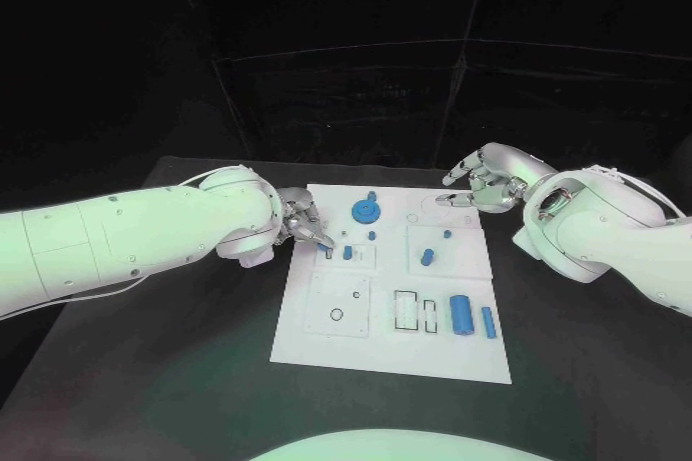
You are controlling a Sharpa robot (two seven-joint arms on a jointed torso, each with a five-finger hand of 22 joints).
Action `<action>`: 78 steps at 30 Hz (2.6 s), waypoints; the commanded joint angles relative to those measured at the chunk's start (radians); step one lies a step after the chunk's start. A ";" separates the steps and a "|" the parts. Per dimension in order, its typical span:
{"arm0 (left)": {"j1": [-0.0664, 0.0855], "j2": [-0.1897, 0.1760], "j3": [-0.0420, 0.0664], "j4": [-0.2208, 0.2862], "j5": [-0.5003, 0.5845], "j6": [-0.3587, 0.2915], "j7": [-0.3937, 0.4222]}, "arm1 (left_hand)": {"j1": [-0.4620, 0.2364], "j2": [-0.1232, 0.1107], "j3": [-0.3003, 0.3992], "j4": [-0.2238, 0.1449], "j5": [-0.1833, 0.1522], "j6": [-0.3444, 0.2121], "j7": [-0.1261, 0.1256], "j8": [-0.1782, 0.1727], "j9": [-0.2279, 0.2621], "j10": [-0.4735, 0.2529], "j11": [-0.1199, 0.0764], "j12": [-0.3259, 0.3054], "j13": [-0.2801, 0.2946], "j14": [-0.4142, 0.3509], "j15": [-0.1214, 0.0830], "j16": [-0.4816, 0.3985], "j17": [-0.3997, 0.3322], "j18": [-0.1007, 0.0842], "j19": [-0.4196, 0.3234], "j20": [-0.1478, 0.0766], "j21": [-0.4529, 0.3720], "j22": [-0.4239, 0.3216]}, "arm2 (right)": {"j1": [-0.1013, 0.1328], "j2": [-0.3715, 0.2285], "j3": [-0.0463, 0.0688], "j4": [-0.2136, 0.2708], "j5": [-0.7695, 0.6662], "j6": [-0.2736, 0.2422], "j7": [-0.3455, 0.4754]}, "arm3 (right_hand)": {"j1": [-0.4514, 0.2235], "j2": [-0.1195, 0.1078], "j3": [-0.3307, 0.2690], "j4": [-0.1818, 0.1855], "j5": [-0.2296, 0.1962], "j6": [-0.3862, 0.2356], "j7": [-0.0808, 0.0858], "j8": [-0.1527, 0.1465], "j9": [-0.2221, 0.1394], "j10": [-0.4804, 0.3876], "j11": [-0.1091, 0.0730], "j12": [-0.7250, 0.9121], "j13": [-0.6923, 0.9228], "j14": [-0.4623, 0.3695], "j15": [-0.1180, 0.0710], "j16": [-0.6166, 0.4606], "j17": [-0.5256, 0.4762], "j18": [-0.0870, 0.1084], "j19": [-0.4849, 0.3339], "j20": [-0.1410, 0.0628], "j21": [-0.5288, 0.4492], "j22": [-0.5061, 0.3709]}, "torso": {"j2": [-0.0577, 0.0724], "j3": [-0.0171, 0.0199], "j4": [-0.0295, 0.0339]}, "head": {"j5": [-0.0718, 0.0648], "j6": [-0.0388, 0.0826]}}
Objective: Assemble the parts on the task board
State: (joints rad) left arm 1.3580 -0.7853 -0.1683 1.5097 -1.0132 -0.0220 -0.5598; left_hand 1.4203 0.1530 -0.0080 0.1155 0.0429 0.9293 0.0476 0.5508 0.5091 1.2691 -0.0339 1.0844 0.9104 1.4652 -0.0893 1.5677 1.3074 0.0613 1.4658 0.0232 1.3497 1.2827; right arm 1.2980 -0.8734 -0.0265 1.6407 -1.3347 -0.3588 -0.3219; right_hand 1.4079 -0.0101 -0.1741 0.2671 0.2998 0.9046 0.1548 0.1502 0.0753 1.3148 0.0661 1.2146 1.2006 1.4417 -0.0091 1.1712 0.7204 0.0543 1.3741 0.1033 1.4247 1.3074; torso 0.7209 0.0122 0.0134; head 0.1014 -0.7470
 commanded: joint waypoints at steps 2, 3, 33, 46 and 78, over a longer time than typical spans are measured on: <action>-0.002 0.004 -0.001 0.007 -0.054 -0.003 -0.024 | 0.006 -0.005 0.057 -0.061 0.005 0.012 -0.012 0.014 0.002 0.012 -0.002 0.006 0.001 0.106 -0.004 0.003 0.263 0.002 0.010 -0.009 0.006 0.001 | 0.002 0.002 0.001 0.000 0.003 -0.005 0.012 | -0.002 0.010 0.001 0.006 0.004 0.000 0.000 0.006 0.000 -0.009 0.001 -0.005 -0.002 -0.003 -0.002 -0.006 -0.002 0.010 -0.008 -0.001 -0.008 -0.003 | 0.001 0.0004 -0.0020 | 0.000 -0.003; -0.002 0.005 -0.001 0.008 -0.055 0.000 -0.025 | 0.006 -0.005 0.057 -0.061 0.005 0.012 -0.012 0.014 0.002 0.012 -0.002 0.006 0.001 0.106 -0.004 0.003 0.263 0.002 0.010 -0.009 0.006 0.001 | 0.002 0.002 0.001 -0.001 0.003 -0.005 0.012 | -0.002 0.010 0.001 0.006 0.004 0.000 0.000 0.006 0.000 -0.009 0.001 -0.005 -0.002 -0.003 -0.002 -0.006 -0.002 0.010 -0.008 -0.001 -0.008 -0.003 | 0.001 0.0006 -0.0018 | -0.001 -0.004; -0.004 0.018 -0.002 0.019 -0.057 0.054 -0.043 | 0.004 -0.005 0.060 -0.062 0.005 0.014 -0.012 0.015 0.002 0.014 -0.002 0.008 0.004 0.106 -0.005 0.003 0.263 0.002 0.010 -0.009 0.005 0.001 | 0.002 0.006 0.001 -0.002 0.003 -0.003 0.012 | -0.001 0.010 0.000 0.007 0.005 0.000 0.000 0.006 0.000 -0.008 0.001 -0.004 -0.001 -0.003 -0.002 -0.006 -0.001 0.010 -0.007 -0.001 -0.008 -0.002 | 0.000 0.0007 -0.0004 | -0.002 -0.010; -0.004 0.021 -0.004 0.016 -0.057 0.085 -0.058 | 0.003 -0.006 0.061 -0.062 0.005 0.014 -0.012 0.015 0.002 0.015 -0.002 0.008 0.004 0.106 -0.005 0.003 0.263 0.002 0.010 -0.009 0.006 0.001 | 0.002 0.005 0.001 0.001 0.003 -0.003 0.012 | -0.001 0.010 0.000 0.007 0.005 0.000 0.000 0.006 0.000 -0.008 0.001 -0.004 -0.001 -0.003 -0.002 -0.006 -0.001 0.010 -0.007 -0.001 -0.008 -0.002 | 0.000 0.0009 -0.0014 | -0.002 -0.011; -0.004 0.060 -0.008 -0.030 -0.046 0.128 -0.078 | -0.164 -0.060 0.002 0.012 0.004 0.051 -0.021 0.051 0.014 0.032 -0.008 0.014 0.007 0.106 -0.010 0.003 0.263 0.000 0.015 -0.013 0.011 0.012 | 0.002 0.007 0.001 0.002 0.003 -0.005 0.014 | 0.000 0.011 -0.001 0.009 0.005 0.000 0.000 0.007 0.000 -0.009 0.001 -0.004 -0.001 -0.003 -0.002 -0.008 -0.002 0.010 -0.007 -0.001 -0.008 -0.002 | 0.000 0.0013 -0.0011 | -0.007 -0.017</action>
State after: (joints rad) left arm 1.3561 -0.7265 -0.1737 1.4805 -1.0628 0.0724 -0.6209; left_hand 1.2620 0.0925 -0.0041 0.1260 0.0438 0.9797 0.0195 0.6016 0.5230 1.2976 -0.0446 1.0923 0.9168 1.4688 -0.0927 1.5677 1.3074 0.0614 1.4657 0.0164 1.3559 1.2943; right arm 1.2979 -0.8671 -0.0266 1.6403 -1.3313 -0.3589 -0.3156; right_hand 1.4079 -0.0102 -0.1771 0.2701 0.2998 0.9046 0.1549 0.1539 0.0752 1.3148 0.0661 1.2146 1.2002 1.4417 -0.0091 1.1673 0.7197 0.0544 1.3741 0.1033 1.4203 1.3057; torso 0.7210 0.0132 0.0115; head 0.0945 -0.7643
